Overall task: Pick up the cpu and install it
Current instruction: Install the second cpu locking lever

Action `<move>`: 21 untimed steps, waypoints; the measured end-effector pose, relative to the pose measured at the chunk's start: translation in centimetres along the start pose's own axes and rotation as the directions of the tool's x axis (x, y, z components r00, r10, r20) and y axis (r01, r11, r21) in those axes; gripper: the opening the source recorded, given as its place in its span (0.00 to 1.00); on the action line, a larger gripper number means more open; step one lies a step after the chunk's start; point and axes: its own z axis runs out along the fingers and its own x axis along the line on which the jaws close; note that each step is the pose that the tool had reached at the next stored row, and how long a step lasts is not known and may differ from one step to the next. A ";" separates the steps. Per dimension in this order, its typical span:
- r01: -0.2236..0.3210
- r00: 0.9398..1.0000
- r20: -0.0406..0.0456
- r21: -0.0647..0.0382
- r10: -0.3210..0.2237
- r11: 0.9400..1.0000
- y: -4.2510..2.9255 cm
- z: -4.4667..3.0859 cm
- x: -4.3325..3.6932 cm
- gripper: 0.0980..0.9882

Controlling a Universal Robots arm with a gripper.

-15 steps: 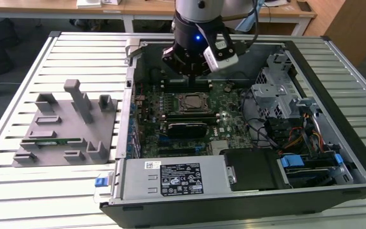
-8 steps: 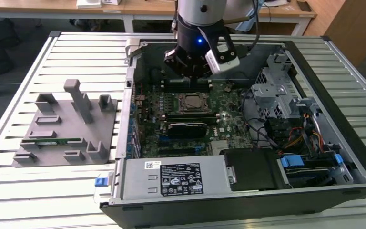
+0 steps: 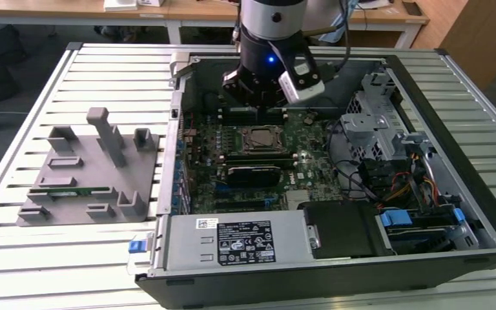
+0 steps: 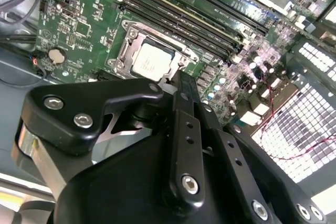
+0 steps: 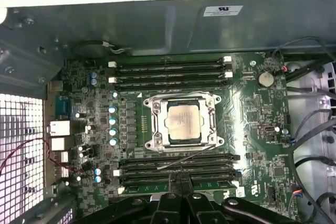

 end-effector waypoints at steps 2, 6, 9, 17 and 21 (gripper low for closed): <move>0.015 1.000 -0.002 0.000 -0.015 1.000 0.00 0.01 0.00 0.01; 0.016 1.000 -0.002 0.000 -0.016 1.000 0.00 0.03 0.00 0.01; 0.016 1.000 -0.002 -0.001 -0.016 1.000 -0.01 0.17 0.00 0.01; 0.015 1.000 -0.010 -0.001 -0.015 1.000 -0.11 1.30 -0.24 0.01; 0.014 1.000 -0.021 -0.001 -0.014 1.000 -0.15 1.98 -0.69 0.01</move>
